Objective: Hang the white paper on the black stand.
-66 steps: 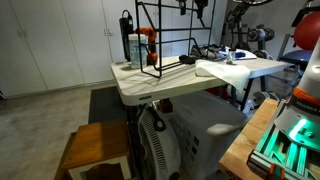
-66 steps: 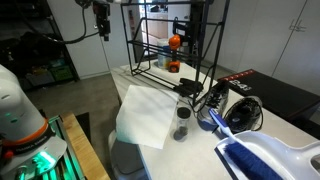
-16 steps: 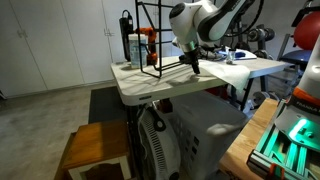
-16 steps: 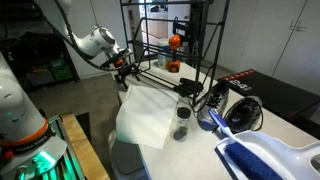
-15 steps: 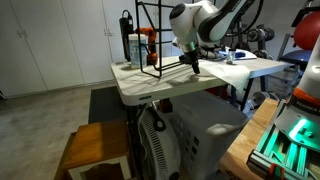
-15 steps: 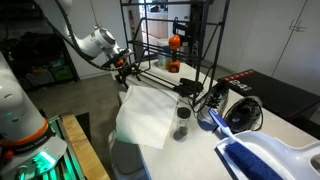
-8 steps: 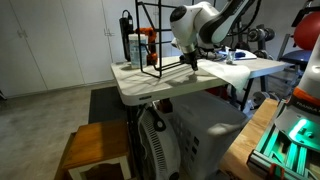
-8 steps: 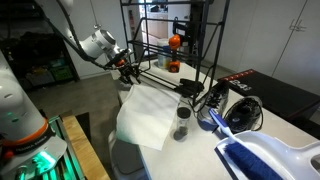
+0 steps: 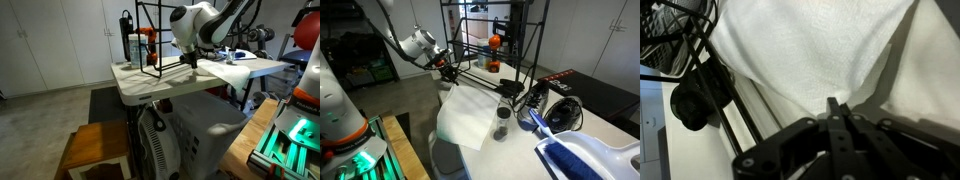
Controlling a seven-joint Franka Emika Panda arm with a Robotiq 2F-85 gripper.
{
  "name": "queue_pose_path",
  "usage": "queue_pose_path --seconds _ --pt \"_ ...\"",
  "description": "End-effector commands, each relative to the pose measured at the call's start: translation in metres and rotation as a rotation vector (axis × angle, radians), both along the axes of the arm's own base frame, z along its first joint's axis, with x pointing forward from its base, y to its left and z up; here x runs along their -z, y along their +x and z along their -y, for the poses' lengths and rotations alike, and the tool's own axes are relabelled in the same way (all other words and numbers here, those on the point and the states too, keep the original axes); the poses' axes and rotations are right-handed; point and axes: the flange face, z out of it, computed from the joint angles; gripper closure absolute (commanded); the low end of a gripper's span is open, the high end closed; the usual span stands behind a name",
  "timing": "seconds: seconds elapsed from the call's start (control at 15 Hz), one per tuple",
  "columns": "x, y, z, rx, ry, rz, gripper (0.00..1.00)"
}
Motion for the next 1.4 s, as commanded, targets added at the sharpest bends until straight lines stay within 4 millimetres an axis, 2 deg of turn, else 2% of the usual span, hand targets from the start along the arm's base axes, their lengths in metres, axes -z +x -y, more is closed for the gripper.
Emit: queue_pose_path --seconds 0.0,0.4,0.67,0.93,1.0,1.07,1.2,1.33 --pt "-0.013 -0.016 -0.007 0.056 0.03 0.126 1.0" --pt "-0.057 -0.066 -0.021 0.232 0.099 0.415 1.0" --pt "-0.089 -0.097 -0.015 0.347 0.147 0.602 1.0" --pt "-0.127 -0.125 -0.006 0.372 0.155 0.816 1.0" --pt "-0.136 -0.13 -0.003 0.396 0.174 0.862 1.0" --pt "-0.124 -0.107 -0.011 0.379 0.169 0.763 0.99" --pt "-0.139 -0.118 -0.007 0.393 0.182 0.82 0.99" --pt "-0.143 -0.124 -0.004 0.393 0.186 0.84 0.99"
